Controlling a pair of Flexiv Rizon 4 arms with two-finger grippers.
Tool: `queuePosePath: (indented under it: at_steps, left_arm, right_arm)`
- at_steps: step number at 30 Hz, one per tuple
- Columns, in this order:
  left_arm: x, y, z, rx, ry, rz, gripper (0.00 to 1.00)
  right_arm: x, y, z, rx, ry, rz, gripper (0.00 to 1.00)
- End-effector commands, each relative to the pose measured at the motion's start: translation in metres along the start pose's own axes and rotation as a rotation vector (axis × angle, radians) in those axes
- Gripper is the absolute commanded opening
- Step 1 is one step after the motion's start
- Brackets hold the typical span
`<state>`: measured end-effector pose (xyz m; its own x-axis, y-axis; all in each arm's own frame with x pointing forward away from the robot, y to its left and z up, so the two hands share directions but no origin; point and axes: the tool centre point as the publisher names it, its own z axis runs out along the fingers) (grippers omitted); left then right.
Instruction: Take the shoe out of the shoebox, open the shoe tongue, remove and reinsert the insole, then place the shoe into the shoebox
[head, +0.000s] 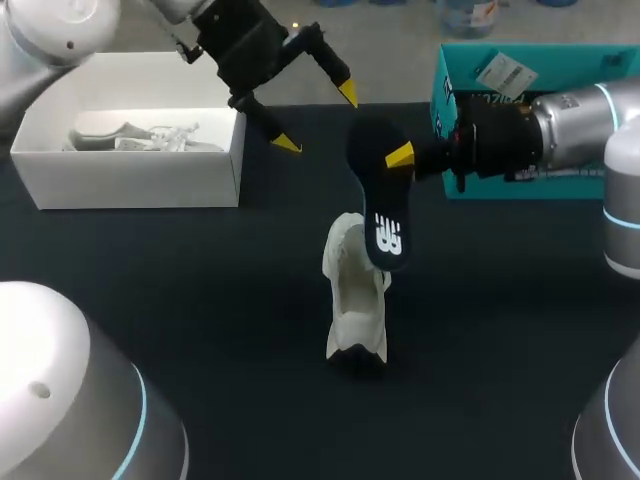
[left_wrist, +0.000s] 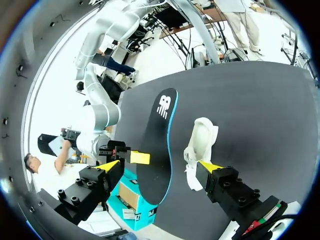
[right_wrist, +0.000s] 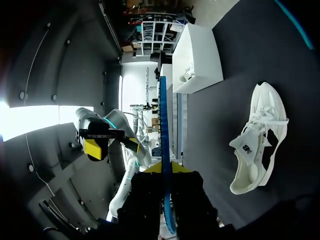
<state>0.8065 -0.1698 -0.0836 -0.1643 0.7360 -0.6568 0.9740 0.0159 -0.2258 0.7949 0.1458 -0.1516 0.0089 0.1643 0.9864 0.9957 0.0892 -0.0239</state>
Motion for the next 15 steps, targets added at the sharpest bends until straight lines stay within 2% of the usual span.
queuePosePath:
  at_steps: [1, 11, 15]
  left_arm:
    - [0.0061, -0.0081, 0.0012, 0.0, -0.19, 0.009, 1.0]
    - [0.0061, -0.0081, 0.0012, 0.0, -0.19, 0.009, 1.0]
    - [0.0061, -0.0081, 0.0012, 0.0, -0.19, 0.009, 1.0]
  right_arm:
    - [0.0038, -0.0044, -0.0041, -0.008, -0.011, 0.002, 0.0]
    - [0.0017, -0.0059, -0.0097, -0.008, -0.022, 0.007, 0.0]
    - [0.0037, -0.0072, -0.0119, -0.031, -0.012, -0.001, 0.0]
